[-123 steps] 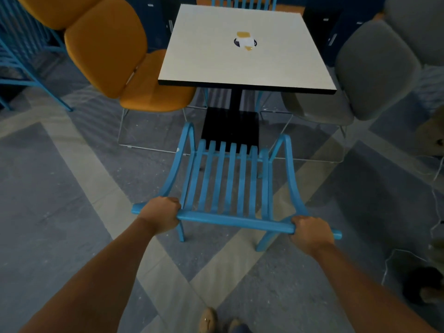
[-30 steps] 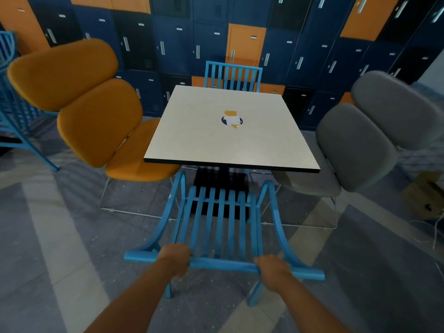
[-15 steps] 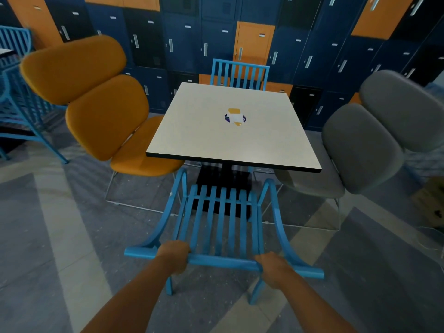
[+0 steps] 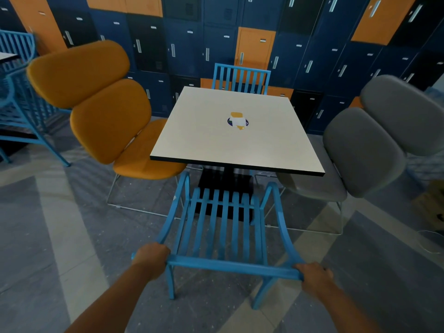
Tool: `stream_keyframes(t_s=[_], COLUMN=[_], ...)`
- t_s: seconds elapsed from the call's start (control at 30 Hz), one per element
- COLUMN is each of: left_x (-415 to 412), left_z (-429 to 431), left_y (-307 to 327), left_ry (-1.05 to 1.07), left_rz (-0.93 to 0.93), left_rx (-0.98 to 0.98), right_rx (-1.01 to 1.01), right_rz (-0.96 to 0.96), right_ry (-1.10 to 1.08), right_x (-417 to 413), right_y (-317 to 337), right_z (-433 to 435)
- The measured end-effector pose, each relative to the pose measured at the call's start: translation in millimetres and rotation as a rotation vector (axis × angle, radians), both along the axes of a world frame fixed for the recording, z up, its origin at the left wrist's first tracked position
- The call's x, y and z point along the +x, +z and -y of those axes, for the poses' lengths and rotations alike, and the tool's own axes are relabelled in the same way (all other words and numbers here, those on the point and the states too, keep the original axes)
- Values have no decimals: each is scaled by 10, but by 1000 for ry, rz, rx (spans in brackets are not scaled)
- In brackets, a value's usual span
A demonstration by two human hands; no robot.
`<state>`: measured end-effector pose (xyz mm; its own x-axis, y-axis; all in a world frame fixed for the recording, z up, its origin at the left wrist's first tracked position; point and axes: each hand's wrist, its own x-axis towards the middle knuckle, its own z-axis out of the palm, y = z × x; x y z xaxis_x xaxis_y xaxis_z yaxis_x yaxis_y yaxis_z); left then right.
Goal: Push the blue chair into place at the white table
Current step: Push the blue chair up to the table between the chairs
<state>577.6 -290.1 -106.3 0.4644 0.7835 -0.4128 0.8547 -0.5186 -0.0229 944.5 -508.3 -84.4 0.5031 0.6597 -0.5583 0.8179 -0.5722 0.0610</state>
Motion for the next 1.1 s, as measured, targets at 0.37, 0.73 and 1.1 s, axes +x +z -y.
stream_keyframes(t_s=[0.37,0.73,1.1], left_x=[-44,-65,591], left_z=[-112,-130,332], left_y=[-22,-6,333], left_ry=[-61,-18,-184], left_rz=[-15,6,-27], left_rx=[-56,-97,-159], right_rx=[4,5,136], right_rz=[42,37,5], right_ry=[-15,-18,254], right_x=[-100,-142,-1014], right_y=[17,12,16], right_z=[-49,-27,-443])
